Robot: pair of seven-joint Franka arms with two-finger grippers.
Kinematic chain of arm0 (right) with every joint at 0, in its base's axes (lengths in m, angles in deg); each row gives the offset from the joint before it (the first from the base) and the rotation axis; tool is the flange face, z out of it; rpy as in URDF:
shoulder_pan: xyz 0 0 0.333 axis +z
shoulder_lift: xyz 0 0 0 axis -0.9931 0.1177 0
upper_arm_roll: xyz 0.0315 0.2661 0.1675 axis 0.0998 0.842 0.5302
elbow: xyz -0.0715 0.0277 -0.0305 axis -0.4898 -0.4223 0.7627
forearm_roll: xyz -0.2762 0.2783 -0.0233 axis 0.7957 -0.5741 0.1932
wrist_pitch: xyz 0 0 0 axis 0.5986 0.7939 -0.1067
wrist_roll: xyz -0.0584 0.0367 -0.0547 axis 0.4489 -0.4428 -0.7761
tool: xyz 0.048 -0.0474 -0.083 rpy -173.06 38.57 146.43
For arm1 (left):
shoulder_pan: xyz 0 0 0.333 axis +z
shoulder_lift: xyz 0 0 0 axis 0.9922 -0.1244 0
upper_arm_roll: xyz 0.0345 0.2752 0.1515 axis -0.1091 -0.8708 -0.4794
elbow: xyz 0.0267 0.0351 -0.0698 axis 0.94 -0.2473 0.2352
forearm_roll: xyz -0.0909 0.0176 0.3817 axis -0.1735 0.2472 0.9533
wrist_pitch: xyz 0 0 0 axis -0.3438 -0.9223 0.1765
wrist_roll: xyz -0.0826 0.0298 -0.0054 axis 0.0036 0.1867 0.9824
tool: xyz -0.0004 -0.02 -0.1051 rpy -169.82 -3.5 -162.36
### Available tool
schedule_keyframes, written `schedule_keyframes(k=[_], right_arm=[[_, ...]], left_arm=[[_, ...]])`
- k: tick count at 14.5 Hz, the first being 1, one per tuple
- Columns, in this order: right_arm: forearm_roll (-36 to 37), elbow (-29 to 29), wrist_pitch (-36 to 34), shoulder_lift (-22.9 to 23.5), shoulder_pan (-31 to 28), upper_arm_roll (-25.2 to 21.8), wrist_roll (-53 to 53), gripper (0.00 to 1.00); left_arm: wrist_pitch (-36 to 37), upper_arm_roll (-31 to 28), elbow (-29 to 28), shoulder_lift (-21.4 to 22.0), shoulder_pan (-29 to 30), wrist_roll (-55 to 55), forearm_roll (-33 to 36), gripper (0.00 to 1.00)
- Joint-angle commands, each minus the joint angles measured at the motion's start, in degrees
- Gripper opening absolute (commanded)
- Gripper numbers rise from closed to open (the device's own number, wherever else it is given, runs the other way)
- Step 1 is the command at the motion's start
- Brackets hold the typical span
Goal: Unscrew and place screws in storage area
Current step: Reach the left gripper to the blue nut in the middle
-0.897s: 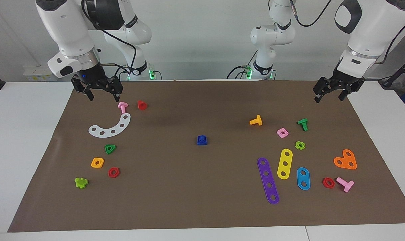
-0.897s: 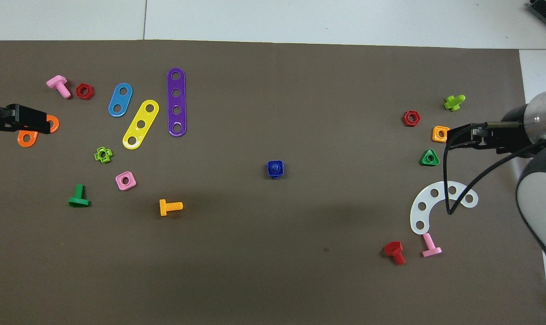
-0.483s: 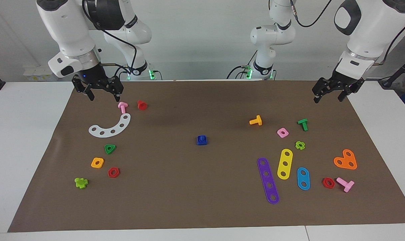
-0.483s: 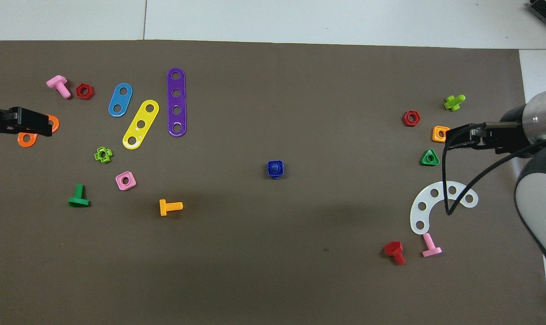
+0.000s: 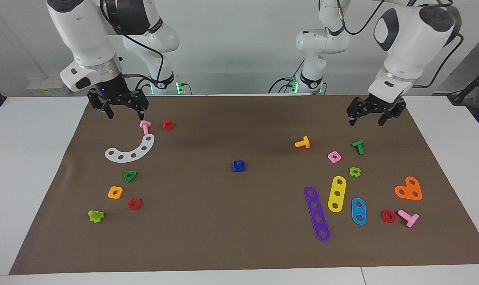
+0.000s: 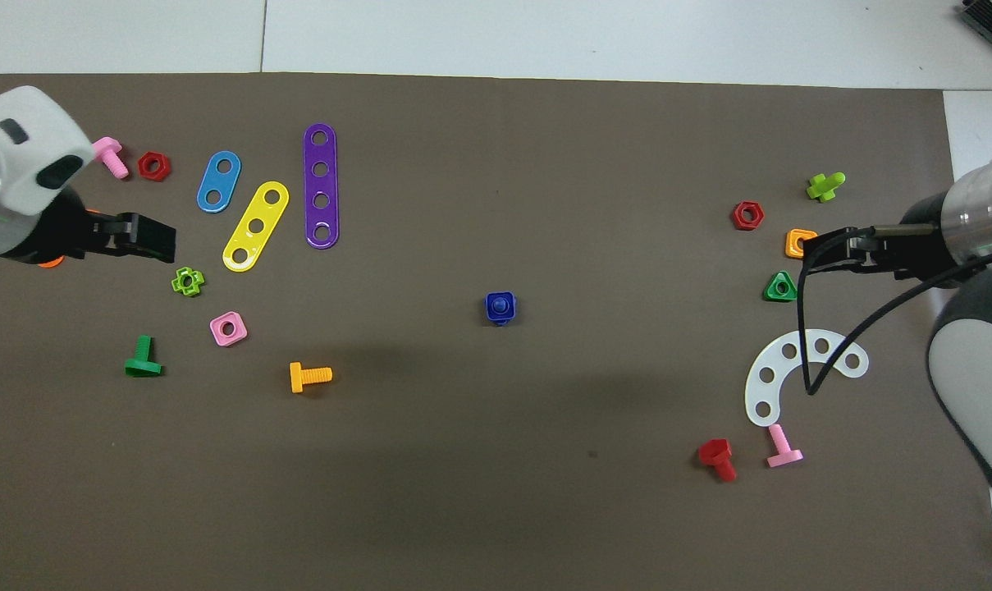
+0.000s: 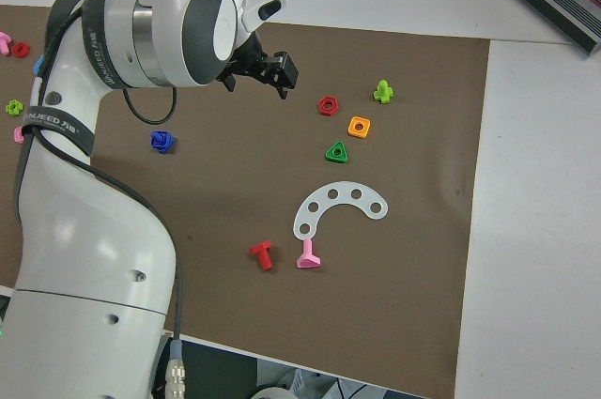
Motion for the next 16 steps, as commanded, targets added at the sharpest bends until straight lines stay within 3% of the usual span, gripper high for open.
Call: schedule_keyframes(k=[1, 4, 8, 11, 16], right_arm=[[1.2, 0.5, -0.6, -1.1, 0.1, 0.2, -1.8, 1.0], [0.7, 0.7, -0.3, -1.1, 0.1, 0.3, -1.3, 1.0], [0.1, 0.8, -0.6, -1.1, 0.0, 0.2, -1.7, 1.0], [0.1, 1.2, -1.3, -1.8, 0.1, 0.3, -2.0, 1.0], [0.0, 1.2, -1.5, -1.8, 0.1, 0.3, -5.2, 1.0]], left_arm=[[-8.7, -0.7, -3.0, -4.0, -5.5, 5.7, -1.1, 1.0], [-21.8, -0.7, -8.4, -5.0, -13.8, 17.4, -2.4, 1.0], [-29.9, -0.7, -5.1, -14.7, -22.6, 25.6, -2.4, 0.99], [-34.1, -0.8, -2.4, -21.2, -26.9, 25.6, -1.8, 0.99], [-36.8, -0.7, -3.4, -23.0, -30.4, 24.9, -1.6, 0.87]])
